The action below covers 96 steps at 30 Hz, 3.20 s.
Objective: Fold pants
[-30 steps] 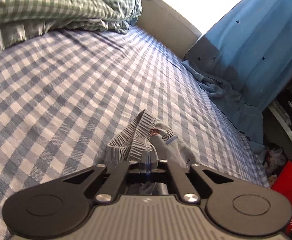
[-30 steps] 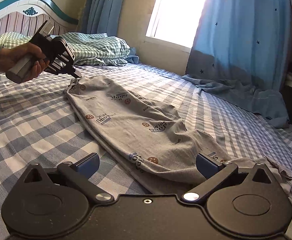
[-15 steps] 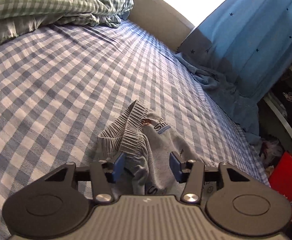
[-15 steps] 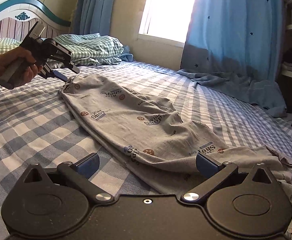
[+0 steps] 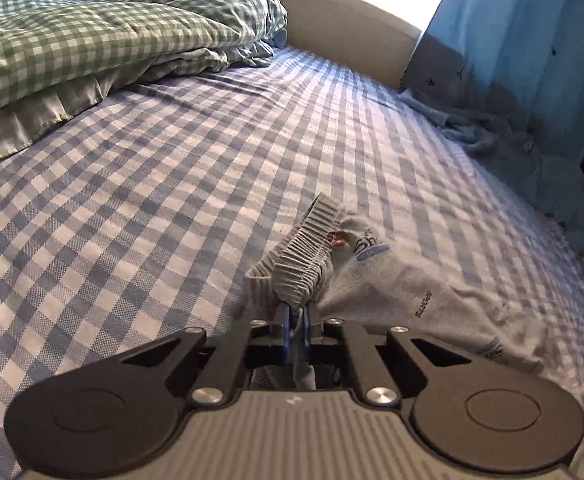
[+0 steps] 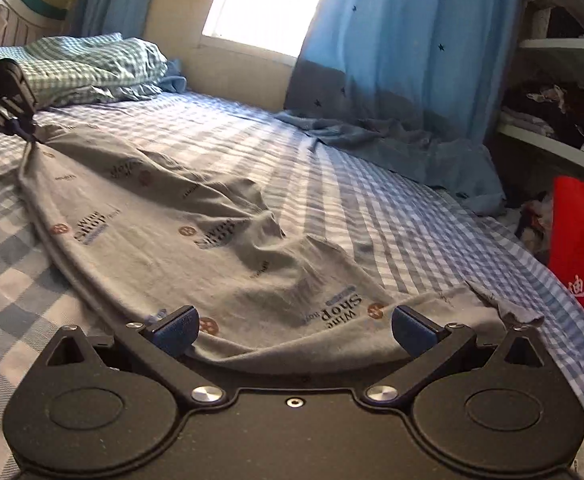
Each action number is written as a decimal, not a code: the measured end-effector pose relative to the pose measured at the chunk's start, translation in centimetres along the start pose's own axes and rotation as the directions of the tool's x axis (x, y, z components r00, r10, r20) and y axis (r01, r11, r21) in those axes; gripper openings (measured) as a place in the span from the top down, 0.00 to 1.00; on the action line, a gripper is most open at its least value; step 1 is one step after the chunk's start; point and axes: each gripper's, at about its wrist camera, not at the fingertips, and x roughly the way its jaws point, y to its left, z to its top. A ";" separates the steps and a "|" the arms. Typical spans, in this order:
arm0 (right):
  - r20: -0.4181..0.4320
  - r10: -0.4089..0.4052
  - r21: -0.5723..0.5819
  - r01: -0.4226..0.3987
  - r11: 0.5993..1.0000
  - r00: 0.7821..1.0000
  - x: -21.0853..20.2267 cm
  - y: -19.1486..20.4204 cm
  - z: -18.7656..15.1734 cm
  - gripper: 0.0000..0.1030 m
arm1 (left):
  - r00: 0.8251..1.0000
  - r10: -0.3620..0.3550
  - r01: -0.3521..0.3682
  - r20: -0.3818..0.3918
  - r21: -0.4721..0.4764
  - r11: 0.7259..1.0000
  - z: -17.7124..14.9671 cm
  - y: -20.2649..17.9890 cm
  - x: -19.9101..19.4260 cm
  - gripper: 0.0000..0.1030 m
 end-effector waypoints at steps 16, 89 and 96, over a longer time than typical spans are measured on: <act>0.057 0.231 0.537 -0.225 0.813 0.971 0.3 -20.4 -1.7 0.01 | 0.949 -0.312 0.308 -0.033 0.284 0.908 -7.6 -14.9 -5.7 0.00; -0.067 -0.084 0.614 0.108 0.782 0.994 -8.6 -38.0 -16.1 0.95 | 0.845 -0.378 0.519 -0.379 0.754 0.402 -26.4 -35.4 -8.7 0.97; -0.117 -0.098 0.627 0.150 0.764 0.988 -8.0 -37.2 -17.9 0.71 | 0.827 -0.395 0.545 -0.401 0.744 0.386 -26.0 -35.0 -8.9 0.95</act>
